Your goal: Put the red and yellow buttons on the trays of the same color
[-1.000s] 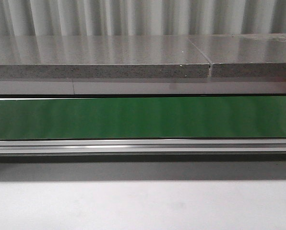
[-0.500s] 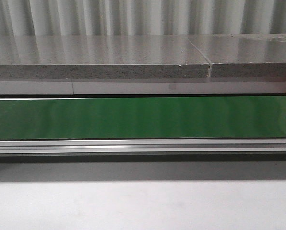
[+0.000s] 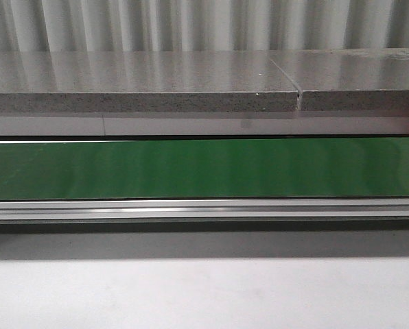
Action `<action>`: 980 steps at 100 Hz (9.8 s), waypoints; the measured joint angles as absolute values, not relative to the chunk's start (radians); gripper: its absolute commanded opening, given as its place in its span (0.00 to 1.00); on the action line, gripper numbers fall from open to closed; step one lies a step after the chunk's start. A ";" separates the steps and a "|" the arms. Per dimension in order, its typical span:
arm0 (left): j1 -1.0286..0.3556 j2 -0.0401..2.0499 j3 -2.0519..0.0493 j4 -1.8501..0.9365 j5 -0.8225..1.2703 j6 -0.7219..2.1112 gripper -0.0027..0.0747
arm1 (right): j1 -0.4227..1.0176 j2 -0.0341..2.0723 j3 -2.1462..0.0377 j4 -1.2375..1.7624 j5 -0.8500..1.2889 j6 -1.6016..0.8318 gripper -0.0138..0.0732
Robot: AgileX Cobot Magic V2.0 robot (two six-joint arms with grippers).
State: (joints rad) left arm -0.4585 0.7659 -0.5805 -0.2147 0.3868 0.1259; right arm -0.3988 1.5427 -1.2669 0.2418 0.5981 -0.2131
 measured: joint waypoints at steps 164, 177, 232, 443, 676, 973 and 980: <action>-0.458 0.766 -0.580 -0.215 0.387 0.126 0.01 | 0.078 0.497 -0.533 0.242 0.488 -0.216 0.08; -0.458 0.766 -0.580 -0.215 0.376 0.126 0.01 | 0.078 0.460 -0.527 0.242 0.488 -0.216 0.08; -0.458 0.766 -0.580 -0.215 0.345 0.126 0.01 | 0.078 0.456 -0.527 0.242 0.488 -0.216 0.08; 0.522 1.750 -1.400 -0.085 1.145 -0.013 0.77 | 0.078 0.456 -0.527 0.242 0.488 -0.216 0.08; 0.267 1.698 -1.483 -0.118 1.194 0.078 0.27 | 0.078 0.456 -0.525 0.242 0.488 -0.216 0.08; 0.569 1.716 -1.320 0.034 1.225 -0.519 0.72 | 0.078 0.456 -0.525 0.242 0.488 -0.216 0.08; 0.569 1.745 -1.320 0.018 1.224 -0.503 0.72 | 0.078 0.456 -0.525 0.242 0.488 -0.216 0.08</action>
